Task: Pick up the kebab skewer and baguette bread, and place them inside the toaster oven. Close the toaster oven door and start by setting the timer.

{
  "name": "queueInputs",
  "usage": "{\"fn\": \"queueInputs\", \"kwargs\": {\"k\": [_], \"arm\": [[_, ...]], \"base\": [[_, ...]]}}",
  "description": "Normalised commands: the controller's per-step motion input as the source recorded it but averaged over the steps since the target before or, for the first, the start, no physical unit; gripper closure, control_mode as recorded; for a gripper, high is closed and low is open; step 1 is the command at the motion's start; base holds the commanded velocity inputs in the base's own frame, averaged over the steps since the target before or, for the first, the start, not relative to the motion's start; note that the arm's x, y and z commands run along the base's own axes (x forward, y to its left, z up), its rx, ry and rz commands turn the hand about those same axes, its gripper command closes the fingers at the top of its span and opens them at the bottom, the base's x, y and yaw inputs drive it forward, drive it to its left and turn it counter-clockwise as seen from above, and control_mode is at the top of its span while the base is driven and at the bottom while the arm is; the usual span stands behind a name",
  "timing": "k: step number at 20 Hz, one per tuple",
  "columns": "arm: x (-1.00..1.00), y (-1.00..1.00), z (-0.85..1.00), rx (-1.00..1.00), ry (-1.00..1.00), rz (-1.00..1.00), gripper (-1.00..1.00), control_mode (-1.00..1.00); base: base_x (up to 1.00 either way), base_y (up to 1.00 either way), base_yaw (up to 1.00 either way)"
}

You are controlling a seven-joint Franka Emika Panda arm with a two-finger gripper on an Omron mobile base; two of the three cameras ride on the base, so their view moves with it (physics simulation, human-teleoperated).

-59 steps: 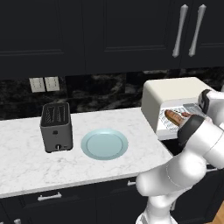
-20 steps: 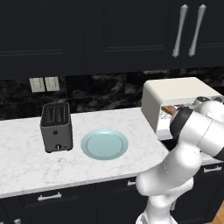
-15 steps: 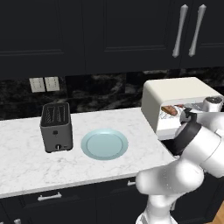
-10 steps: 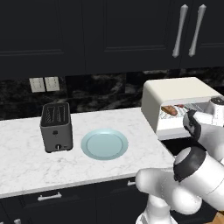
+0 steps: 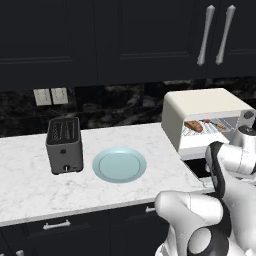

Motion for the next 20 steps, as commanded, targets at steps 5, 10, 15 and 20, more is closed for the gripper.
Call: {"fn": "queueInputs", "kwargs": {"k": [5, 10, 15, 20], "arm": [[-0.62, -0.01, -0.31, -0.03, 0.04, 0.51, -1.00, -1.00], [0.14, -0.03, -0.38, -0.05, 0.06, 0.18, -1.00, -1.00], [0.38, 0.00, -0.30, 0.00, 0.01, 0.03, -1.00, -1.00], [0.28, -0.06, -0.40, 0.00, 0.05, 0.00, -1.00, -1.00]], "base": [[0.00, 0.00, 0.00], [0.00, 0.00, 0.00], [0.00, 0.00, 0.00], [0.00, 0.00, 0.00]]}}
